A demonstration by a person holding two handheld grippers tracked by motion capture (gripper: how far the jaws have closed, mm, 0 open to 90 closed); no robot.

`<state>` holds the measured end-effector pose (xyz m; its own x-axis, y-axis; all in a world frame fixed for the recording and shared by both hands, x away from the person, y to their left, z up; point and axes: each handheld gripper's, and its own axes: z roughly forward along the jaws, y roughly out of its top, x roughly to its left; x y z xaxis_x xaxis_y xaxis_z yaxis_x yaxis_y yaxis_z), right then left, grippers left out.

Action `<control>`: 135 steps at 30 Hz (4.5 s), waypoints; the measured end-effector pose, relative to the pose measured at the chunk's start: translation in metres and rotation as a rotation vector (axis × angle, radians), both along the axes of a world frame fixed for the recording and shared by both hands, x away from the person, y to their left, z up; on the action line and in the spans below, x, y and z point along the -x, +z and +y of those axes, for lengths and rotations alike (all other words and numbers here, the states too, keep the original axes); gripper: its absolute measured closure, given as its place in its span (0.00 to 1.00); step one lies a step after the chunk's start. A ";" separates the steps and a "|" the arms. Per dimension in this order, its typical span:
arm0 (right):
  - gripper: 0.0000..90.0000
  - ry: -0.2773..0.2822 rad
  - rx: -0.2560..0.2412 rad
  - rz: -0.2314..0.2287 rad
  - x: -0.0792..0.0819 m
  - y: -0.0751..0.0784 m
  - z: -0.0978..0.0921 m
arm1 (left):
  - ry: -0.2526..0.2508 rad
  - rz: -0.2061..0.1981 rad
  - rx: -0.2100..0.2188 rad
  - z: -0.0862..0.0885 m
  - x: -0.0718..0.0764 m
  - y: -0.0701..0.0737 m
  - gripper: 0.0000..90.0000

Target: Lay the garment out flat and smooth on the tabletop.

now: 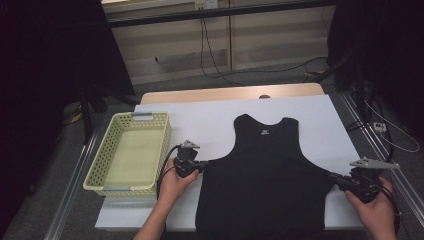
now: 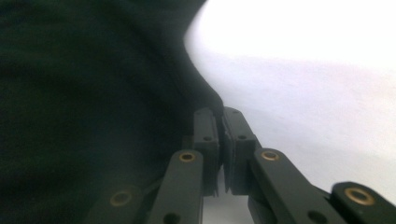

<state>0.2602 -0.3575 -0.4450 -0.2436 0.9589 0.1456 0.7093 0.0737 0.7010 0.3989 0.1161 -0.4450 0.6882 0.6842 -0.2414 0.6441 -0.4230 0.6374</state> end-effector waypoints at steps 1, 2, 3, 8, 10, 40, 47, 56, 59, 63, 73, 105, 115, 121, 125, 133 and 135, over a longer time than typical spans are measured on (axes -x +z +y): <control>0.96 0.003 0.007 0.003 0.000 0.000 0.000 | -0.003 0.000 -0.001 0.000 0.000 0.000 0.97; 0.96 0.008 0.010 -0.005 0.000 0.001 0.001 | -0.002 -0.002 -0.003 0.000 0.000 0.000 0.97; 0.96 0.007 0.015 -0.006 0.000 0.001 0.001 | -0.003 -0.001 -0.003 -0.001 -0.001 0.000 0.97; 0.96 0.001 -0.013 0.003 0.002 -0.002 -0.005 | 0.010 0.002 -0.003 0.003 -0.004 0.002 0.97; 0.95 0.008 -0.021 -0.027 0.002 -0.001 -0.004 | 0.027 0.002 0.005 0.006 -0.006 0.004 0.97; 0.33 0.045 -0.059 -0.142 -0.026 0.005 0.022 | 0.006 -0.066 -0.022 0.003 -0.012 0.009 0.33; 0.31 0.052 -0.022 -0.141 -0.041 0.005 0.031 | -0.023 -0.094 -0.021 0.001 -0.012 0.013 0.23; 0.31 0.059 -0.024 -0.157 -0.064 0.010 0.043 | -0.036 -0.091 -0.008 -0.002 -0.013 0.012 0.20; 0.30 0.076 -0.020 -0.148 -0.075 0.011 0.049 | -0.043 -0.092 -0.022 -0.003 -0.014 0.013 0.19; 0.30 0.085 -0.014 -0.148 -0.087 0.014 0.054 | -0.049 -0.105 -0.018 -0.005 -0.012 0.018 0.19; 0.31 0.021 -0.003 -0.142 -0.119 0.015 0.056 | -0.040 -0.104 -0.019 0.000 -0.014 0.018 0.18; 0.91 -0.021 -0.062 -0.077 -0.220 -0.020 0.056 | -0.040 -0.099 0.002 0.002 -0.015 0.019 0.17; 0.92 0.156 -0.160 -0.211 -0.180 0.027 0.073 | -0.041 -0.101 0.013 0.000 -0.014 0.021 0.17; 0.92 0.252 -0.176 -0.255 -0.142 0.042 0.089 | -0.038 -0.094 0.028 -0.004 -0.016 0.022 0.17; 0.92 0.319 -0.198 -0.282 -0.116 0.041 0.099 | -0.042 -0.097 0.030 -0.007 -0.018 0.024 0.17; 0.92 0.426 -0.222 -0.256 -0.063 0.027 0.111 | -0.059 -0.085 0.066 -0.026 -0.031 0.025 0.17; 0.92 0.443 -0.241 -0.248 -0.052 0.022 0.109 | -0.069 -0.082 0.074 -0.032 -0.037 0.024 0.17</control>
<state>0.3126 -0.2481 -0.4231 -0.6704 0.7038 0.2351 0.4590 0.1444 0.8766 0.4358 0.0840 -0.4210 0.7525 0.6169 -0.2307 0.5595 -0.4139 0.7181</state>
